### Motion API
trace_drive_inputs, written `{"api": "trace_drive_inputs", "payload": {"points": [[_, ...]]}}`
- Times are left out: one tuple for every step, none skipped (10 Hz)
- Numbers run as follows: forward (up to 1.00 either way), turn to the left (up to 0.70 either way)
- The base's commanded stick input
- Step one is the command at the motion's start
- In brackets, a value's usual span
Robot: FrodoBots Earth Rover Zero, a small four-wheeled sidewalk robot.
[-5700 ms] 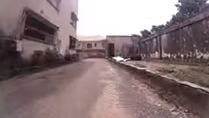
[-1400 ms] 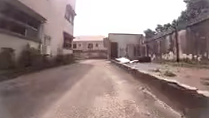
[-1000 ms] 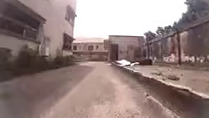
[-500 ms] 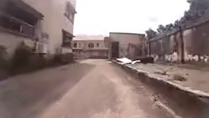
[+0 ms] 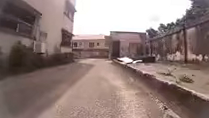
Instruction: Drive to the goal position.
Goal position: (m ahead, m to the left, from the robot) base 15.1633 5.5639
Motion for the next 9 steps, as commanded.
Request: {"api": "trace_drive_inputs", "payload": {"points": [[0.50, 0.05], [0.50, 0.05], [0.50, 0.05], [0.50, 0.06], [0.50, 0.30], [0.50, 0.50], [0.50, 0.53], [0.50, 0.05], [0.50, 0.05]]}}
